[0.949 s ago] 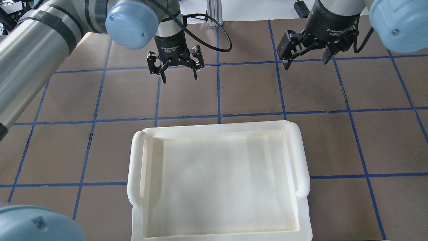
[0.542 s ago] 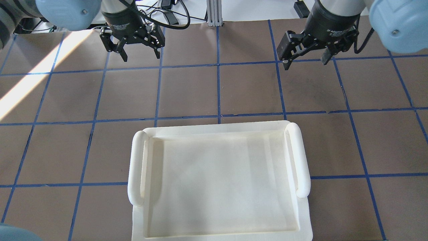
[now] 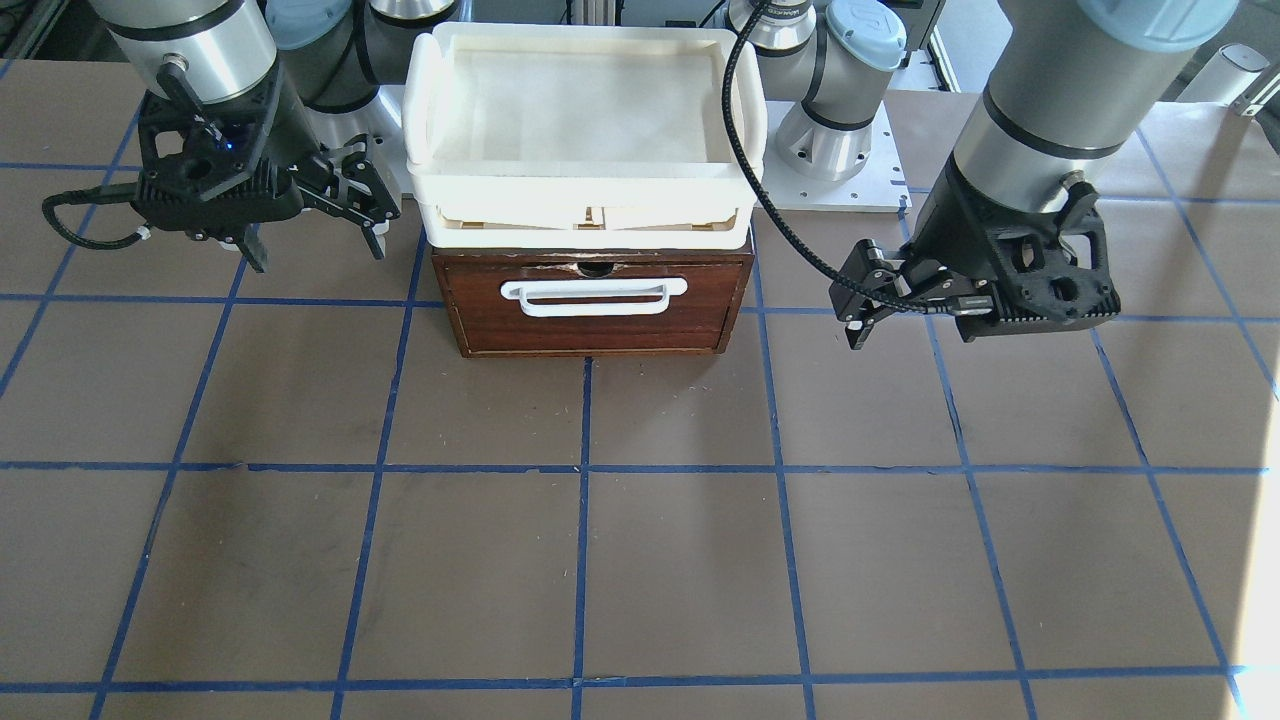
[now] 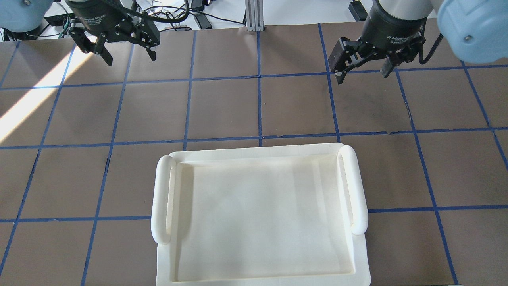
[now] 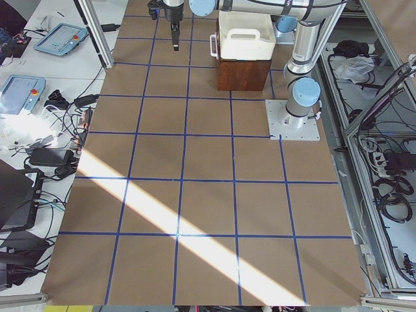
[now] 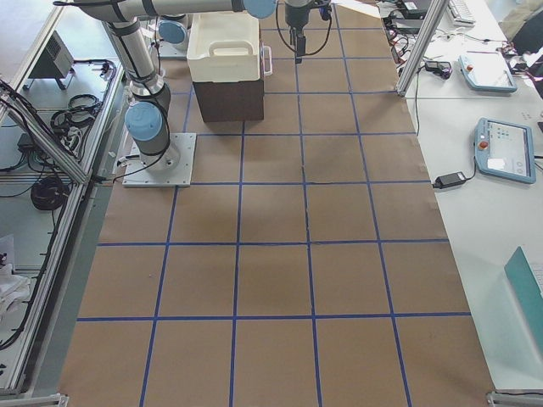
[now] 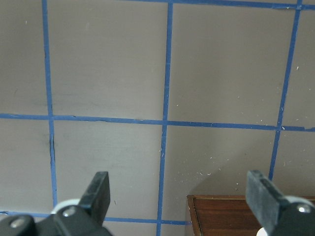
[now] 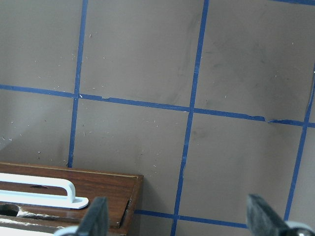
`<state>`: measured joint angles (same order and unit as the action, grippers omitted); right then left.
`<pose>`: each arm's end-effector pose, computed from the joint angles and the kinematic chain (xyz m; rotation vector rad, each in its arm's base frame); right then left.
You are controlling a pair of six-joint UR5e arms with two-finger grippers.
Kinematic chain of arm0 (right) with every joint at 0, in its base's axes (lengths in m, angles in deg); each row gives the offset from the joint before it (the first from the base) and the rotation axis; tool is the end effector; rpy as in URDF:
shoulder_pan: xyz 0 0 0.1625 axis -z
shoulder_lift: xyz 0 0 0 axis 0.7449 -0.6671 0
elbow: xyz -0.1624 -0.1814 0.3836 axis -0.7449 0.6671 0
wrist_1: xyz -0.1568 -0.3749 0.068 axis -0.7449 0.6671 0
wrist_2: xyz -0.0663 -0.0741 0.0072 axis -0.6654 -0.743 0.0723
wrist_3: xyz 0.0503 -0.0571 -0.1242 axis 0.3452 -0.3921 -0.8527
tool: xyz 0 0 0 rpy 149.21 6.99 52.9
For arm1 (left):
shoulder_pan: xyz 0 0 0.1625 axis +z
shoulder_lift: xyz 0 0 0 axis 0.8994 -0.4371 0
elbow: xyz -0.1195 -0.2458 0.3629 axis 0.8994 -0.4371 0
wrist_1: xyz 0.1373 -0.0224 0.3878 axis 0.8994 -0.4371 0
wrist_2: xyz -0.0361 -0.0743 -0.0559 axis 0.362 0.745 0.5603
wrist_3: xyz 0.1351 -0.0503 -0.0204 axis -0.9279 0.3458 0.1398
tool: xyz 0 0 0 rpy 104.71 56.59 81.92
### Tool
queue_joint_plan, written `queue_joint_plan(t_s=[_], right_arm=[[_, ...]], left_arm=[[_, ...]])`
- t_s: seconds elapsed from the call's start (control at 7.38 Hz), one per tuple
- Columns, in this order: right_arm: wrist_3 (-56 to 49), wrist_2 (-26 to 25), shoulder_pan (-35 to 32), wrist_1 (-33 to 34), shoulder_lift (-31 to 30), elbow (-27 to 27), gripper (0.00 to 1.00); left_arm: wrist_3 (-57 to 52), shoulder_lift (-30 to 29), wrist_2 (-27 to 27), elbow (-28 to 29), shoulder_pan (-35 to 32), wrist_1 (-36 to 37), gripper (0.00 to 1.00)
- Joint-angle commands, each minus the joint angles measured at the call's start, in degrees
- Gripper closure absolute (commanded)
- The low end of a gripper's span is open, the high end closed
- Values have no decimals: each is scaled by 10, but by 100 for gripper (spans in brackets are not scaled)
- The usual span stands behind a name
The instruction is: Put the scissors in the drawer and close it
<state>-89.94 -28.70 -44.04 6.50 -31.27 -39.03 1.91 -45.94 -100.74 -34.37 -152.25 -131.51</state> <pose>0.1591 -0.4997 0.4920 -0.2083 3.0905 -0.0798 -0.1126 -0.5690 0.4957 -0.1548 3.1200 -0.0621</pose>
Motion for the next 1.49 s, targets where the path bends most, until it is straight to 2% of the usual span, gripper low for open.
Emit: queue_joint_plan(t_s=[0.0,0.27,0.81,1.36], right_arm=[[1,0,0,-1,-1,0,0],[0,0,0,2,0,0,0],[0,0,0,3,-1,0,0],[0,0,0,5,-1,0,0]], left_arm=[[-9,45,2,-52,21,3,0],[-8,86,6,-104,21,35,0],[-14,127,5,-144,30,36,0],[-15,135,4,-156,31,34,0]])
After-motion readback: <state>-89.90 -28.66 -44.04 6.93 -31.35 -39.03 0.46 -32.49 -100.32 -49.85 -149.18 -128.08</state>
